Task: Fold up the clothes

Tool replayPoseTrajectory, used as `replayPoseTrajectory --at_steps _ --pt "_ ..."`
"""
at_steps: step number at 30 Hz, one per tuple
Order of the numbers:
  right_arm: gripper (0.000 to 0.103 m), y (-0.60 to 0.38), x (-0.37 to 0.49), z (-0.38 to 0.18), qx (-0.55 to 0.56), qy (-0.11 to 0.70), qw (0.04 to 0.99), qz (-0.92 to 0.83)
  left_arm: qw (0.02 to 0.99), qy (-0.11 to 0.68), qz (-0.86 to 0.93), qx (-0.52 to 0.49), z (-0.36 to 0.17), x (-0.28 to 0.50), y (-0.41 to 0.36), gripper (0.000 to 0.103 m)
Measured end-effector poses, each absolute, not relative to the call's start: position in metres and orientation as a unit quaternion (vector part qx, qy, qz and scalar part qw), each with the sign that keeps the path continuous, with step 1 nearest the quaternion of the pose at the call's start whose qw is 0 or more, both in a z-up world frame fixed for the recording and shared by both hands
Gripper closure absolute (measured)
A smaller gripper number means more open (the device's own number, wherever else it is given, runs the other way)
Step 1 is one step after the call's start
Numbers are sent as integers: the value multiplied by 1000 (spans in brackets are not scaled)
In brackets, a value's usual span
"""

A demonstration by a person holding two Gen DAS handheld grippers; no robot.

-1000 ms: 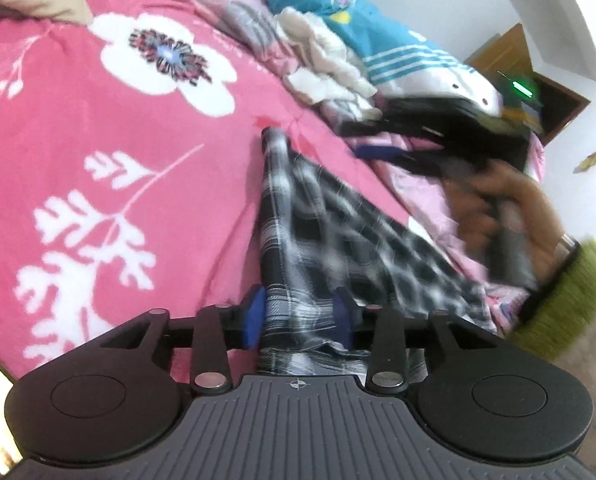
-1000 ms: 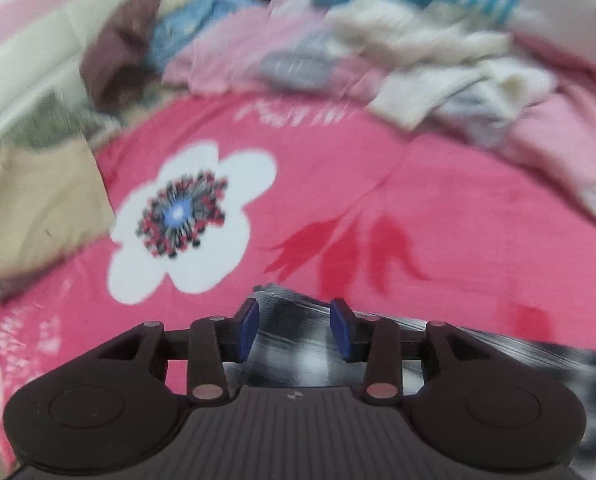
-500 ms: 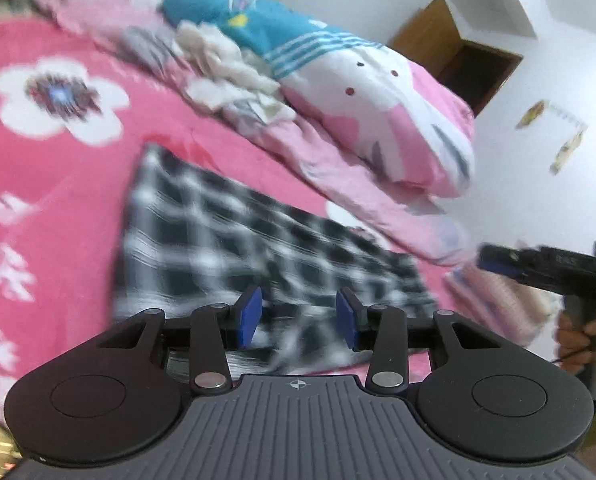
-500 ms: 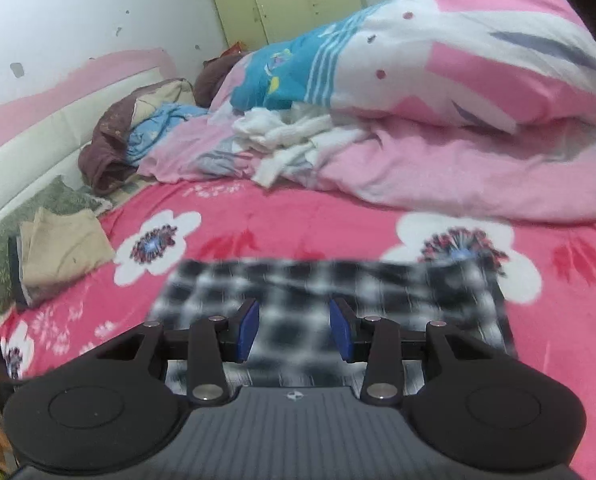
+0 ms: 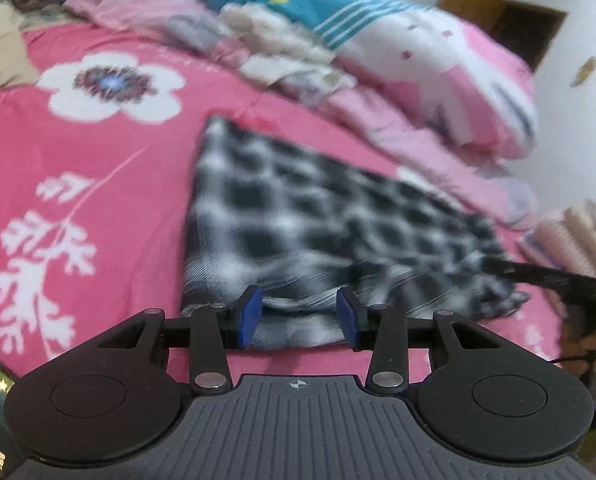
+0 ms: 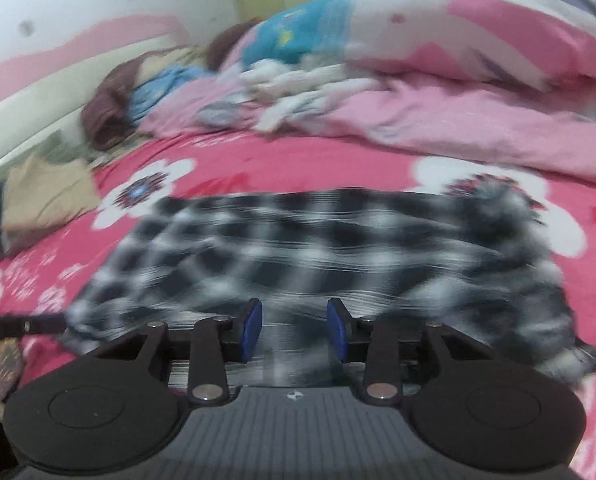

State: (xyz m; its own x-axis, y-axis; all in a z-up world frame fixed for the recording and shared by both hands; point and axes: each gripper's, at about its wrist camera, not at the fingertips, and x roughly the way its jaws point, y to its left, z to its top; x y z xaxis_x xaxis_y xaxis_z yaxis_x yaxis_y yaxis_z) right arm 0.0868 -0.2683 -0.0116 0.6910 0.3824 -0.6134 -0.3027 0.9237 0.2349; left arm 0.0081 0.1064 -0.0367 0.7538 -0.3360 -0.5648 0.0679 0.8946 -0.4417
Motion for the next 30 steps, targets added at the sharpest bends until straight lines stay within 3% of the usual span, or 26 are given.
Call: replayPoseTrajectory --at_steps 10,13,18,24,26,30 --pt "71 -331 118 -36 72 305 945 96 923 319 -77 -202 -47 47 95 62" --pt "83 -355 129 -61 101 328 936 81 922 334 -68 -183 -62 54 92 63" --pt "81 -353 131 -26 122 294 943 99 931 323 -79 -148 -66 49 89 63" --pt "83 -337 178 -36 74 303 947 79 938 304 -82 -144 -71 44 88 62" --pt "91 -336 190 -46 57 318 944 61 940 299 -85 -139 -72 43 86 62" --pt "89 -322 199 -46 12 335 942 27 938 297 -91 -152 -73 42 91 62"
